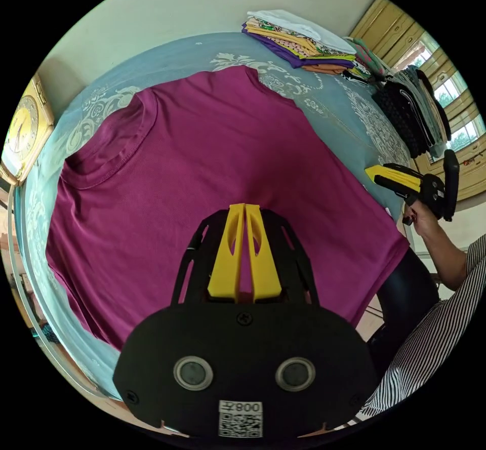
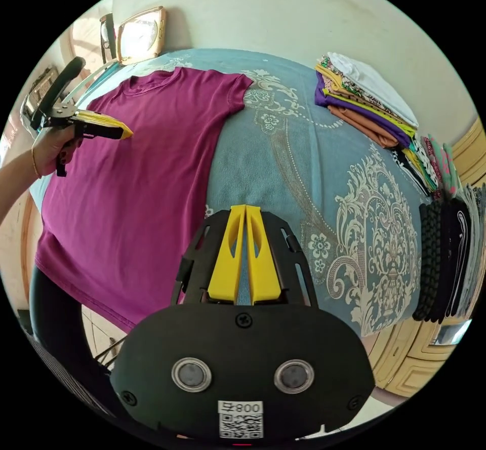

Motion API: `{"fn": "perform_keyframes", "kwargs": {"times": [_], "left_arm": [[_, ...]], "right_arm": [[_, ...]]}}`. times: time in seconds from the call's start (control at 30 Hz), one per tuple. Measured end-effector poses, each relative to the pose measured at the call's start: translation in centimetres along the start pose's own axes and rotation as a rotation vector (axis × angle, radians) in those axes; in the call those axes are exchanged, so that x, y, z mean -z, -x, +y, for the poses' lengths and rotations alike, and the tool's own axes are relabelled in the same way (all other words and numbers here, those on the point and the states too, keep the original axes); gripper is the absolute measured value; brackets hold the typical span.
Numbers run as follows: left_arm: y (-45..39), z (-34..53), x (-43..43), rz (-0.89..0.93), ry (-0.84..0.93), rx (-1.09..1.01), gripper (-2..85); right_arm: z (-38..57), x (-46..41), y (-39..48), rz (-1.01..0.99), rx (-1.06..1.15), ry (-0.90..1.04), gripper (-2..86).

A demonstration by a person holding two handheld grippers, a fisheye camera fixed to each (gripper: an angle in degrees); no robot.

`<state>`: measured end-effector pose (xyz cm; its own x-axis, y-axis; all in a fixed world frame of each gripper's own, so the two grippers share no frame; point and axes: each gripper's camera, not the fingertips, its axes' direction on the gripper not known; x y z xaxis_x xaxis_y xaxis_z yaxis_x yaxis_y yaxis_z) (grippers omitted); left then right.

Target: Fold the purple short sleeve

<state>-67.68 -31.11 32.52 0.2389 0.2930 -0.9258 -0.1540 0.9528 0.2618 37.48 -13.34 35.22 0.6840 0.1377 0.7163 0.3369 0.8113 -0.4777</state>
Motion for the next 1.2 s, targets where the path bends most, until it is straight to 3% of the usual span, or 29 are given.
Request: {"fn": "perform_keyframes", "kwargs": {"times": [0.13, 0.33, 0.57, 0.87, 1.0, 1.2], "left_arm": [[1.7, -2.1, -1.5, 0.087, -0.101, -0.06, 1.5], [4.9, -11.3, -5.2, 0.11, -0.169, -0.193, 5.2], [7.9, -22.3, -11.9, 0.043, -0.093, -0.362, 7.5], [10.4, -26.8, -20.5, -0.089, 0.076, -0.526, 4.7], [12.4, -26.6, -21.2, -0.102, 0.039, -0.528, 2.0], [17.6, -24.8, -19.0, -0.008, -0.121, -0.447, 1.0]], "right_arm": [[-2.0, 1.8, -4.1, -0.285, -0.142, -0.181, 1.3], [-9.3, -2.6, -7.7, -0.484, -0.211, -0.223, 6.5], [-12.6, -4.8, -8.6, -0.408, -0.223, -0.235, 7.2], [-14.0, -5.5, -8.8, -0.357, -0.2, -0.222, 5.7], [-15.2, -6.4, -8.8, -0.365, -0.164, -0.138, 3.3], [-14.8, -5.1, -9.7, -0.388, -0.144, -0.203, 0.9]]}}
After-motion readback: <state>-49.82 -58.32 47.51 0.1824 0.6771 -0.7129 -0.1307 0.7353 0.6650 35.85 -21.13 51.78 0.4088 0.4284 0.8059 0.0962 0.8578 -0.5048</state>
